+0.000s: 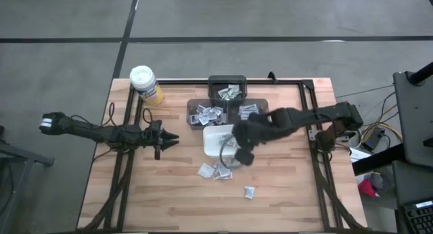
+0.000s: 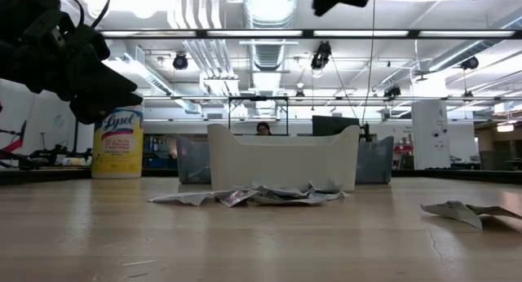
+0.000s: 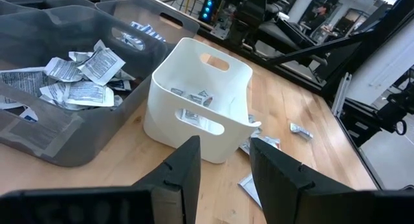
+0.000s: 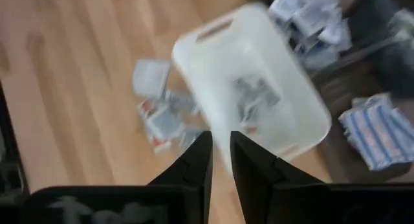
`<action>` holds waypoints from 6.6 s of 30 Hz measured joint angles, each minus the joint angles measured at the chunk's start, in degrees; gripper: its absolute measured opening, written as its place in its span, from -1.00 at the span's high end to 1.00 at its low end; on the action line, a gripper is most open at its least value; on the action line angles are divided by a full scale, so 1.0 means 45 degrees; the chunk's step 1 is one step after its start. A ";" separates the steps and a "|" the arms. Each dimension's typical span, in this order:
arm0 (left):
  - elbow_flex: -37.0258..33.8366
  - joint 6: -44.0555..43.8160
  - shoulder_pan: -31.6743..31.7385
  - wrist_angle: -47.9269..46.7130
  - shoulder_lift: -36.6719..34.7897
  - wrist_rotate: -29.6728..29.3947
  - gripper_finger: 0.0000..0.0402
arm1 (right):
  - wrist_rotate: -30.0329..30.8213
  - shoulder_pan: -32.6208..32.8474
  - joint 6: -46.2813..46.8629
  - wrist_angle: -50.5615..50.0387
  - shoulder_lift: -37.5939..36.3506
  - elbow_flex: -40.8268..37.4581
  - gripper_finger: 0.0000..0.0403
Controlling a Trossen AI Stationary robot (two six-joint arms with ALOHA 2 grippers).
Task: Pick & Place First Aid Supplies
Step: Put the alcohol pad into the left black bin
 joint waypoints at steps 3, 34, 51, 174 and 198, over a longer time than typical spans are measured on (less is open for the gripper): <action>0.0000 -0.0001 0.0000 -0.0001 0.0000 0.0000 0.37 | -0.0008 0.0876 0.0429 -0.0367 0.0019 -0.0410 0.74; 0.0000 0.0000 0.0002 -0.0015 -0.0002 0.0000 0.37 | -0.1669 0.5882 0.1555 0.4166 0.0403 -0.4895 0.74; 0.0000 0.0000 -0.0003 -0.0020 -0.0002 0.0000 0.37 | -0.1821 0.5880 0.0900 0.4728 0.0852 -0.4919 0.38; 0.0000 -0.0138 0.0000 0.0020 -0.0002 0.0001 0.37 | -0.2714 0.4179 0.5525 0.6593 0.5960 -0.0757 0.96; 0.0000 -0.1117 -0.0003 0.2011 -0.0032 0.3823 0.37 | -0.6963 0.1499 0.4172 1.6284 0.5965 -0.0738 0.96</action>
